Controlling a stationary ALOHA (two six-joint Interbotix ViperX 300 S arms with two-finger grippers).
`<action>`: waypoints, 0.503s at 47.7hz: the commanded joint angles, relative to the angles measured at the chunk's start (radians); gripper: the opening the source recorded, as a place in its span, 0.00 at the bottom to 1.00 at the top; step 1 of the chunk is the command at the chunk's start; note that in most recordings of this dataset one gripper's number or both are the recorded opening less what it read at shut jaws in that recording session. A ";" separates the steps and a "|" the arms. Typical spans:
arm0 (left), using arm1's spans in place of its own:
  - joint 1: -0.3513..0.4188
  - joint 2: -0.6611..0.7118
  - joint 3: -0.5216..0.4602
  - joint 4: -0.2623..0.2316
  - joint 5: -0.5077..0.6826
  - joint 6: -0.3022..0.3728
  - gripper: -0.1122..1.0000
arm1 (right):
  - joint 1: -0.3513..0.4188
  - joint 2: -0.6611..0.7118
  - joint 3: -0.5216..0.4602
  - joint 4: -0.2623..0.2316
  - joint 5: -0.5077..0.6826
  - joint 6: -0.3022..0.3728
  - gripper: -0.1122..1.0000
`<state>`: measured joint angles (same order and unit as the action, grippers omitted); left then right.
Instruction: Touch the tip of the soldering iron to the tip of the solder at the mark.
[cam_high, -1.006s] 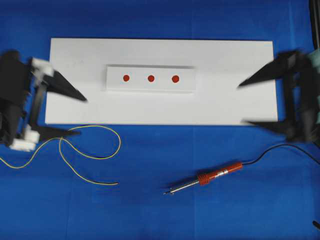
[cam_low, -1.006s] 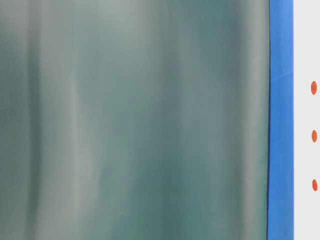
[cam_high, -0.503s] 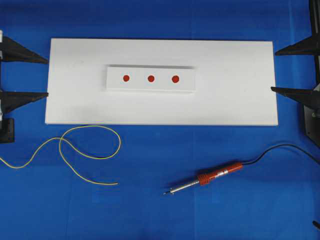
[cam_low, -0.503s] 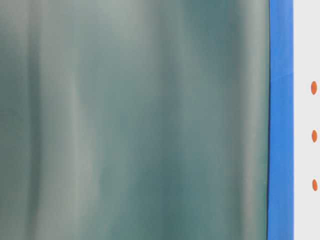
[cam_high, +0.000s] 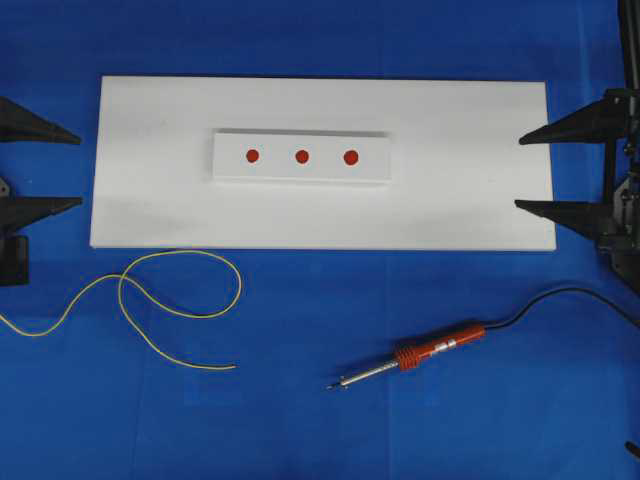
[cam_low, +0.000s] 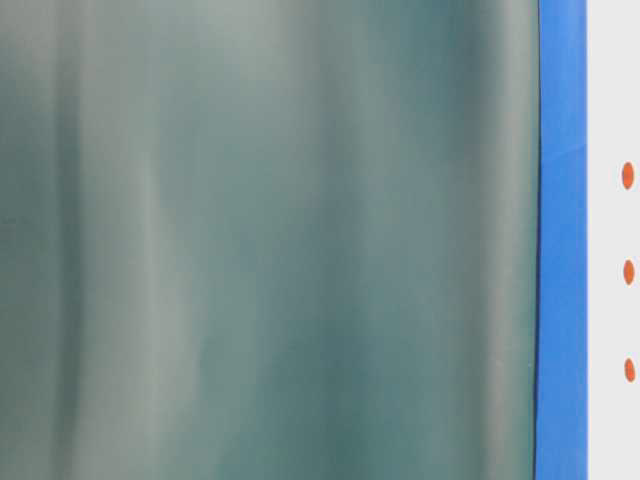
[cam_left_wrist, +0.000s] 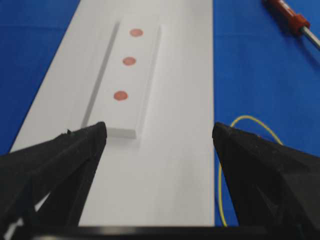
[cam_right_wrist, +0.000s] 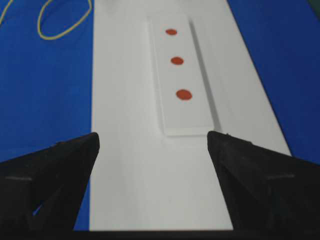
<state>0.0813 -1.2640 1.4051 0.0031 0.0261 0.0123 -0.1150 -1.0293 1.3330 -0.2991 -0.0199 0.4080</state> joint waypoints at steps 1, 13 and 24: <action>0.002 0.006 -0.005 0.000 -0.018 -0.002 0.85 | -0.002 0.031 -0.008 0.005 -0.031 0.002 0.87; 0.003 0.008 0.003 0.000 -0.032 -0.003 0.85 | -0.003 0.041 -0.006 0.003 -0.046 0.000 0.87; 0.002 0.006 0.003 0.000 -0.032 -0.002 0.83 | -0.003 0.040 -0.006 0.000 -0.040 -0.002 0.87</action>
<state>0.0813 -1.2640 1.4189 0.0031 0.0046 0.0107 -0.1150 -0.9956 1.3407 -0.2976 -0.0552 0.4080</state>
